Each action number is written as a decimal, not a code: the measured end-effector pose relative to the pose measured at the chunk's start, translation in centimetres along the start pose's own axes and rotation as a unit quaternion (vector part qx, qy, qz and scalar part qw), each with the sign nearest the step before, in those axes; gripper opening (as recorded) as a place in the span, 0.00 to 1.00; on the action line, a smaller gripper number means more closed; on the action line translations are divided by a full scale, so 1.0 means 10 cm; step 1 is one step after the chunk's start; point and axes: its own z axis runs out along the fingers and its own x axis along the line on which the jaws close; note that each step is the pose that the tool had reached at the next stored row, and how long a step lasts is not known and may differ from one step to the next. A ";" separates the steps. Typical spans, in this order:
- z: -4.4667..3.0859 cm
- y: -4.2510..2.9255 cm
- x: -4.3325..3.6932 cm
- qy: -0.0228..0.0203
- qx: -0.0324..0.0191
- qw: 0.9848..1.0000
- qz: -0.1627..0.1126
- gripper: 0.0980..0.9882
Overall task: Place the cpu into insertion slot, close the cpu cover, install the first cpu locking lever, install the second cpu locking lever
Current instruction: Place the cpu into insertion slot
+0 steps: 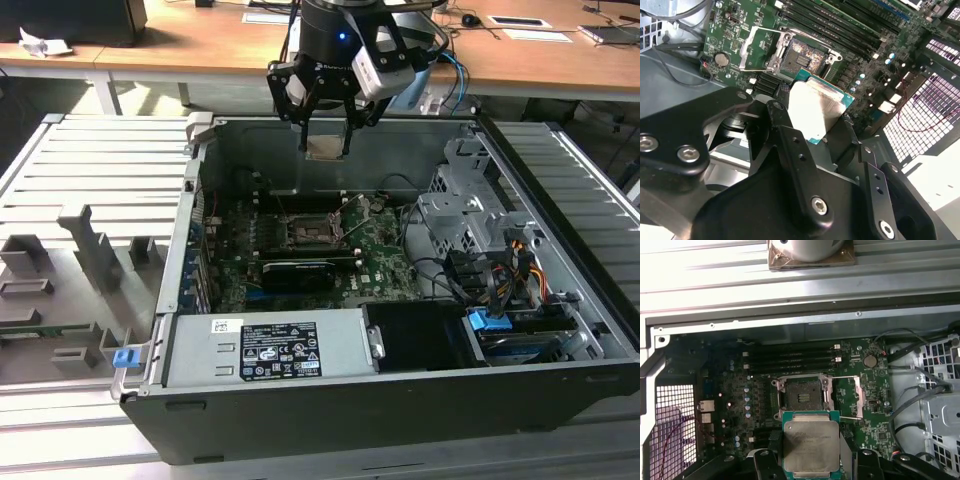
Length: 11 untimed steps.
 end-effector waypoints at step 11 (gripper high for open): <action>0.000 0.000 0.000 -0.001 0.000 1.000 0.007 0.50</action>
